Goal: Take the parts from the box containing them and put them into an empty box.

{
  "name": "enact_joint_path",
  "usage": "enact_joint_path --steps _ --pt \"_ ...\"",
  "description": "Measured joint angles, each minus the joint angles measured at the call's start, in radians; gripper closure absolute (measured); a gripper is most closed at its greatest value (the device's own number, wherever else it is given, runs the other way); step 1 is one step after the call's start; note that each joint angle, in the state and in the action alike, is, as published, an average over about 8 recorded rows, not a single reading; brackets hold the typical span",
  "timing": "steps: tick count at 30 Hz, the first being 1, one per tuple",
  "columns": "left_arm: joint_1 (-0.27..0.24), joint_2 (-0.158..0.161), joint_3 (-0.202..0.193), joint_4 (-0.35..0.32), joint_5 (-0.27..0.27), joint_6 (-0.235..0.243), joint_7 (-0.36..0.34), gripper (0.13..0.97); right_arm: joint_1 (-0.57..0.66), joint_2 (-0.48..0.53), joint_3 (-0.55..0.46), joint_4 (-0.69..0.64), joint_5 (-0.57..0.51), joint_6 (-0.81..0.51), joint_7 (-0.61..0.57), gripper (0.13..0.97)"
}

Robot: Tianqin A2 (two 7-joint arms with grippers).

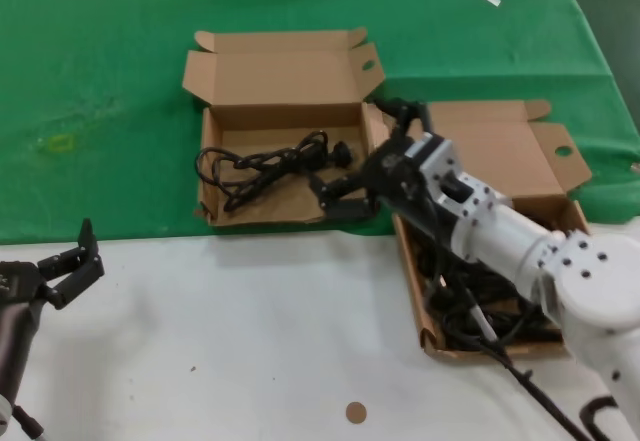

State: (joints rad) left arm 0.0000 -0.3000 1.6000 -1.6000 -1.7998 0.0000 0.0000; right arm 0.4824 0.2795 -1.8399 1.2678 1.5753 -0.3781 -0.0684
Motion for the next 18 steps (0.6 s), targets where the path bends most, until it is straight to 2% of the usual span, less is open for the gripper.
enact_joint_path --steps 8,18 --pt "0.000 0.000 0.000 0.000 0.000 0.000 0.000 0.145 -0.130 0.006 0.065 0.090 0.061 0.102 0.018 0.129" --pt "0.000 0.000 0.000 0.000 0.000 0.000 0.000 0.135 -0.293 0.012 0.146 0.202 0.137 0.230 0.042 0.129"
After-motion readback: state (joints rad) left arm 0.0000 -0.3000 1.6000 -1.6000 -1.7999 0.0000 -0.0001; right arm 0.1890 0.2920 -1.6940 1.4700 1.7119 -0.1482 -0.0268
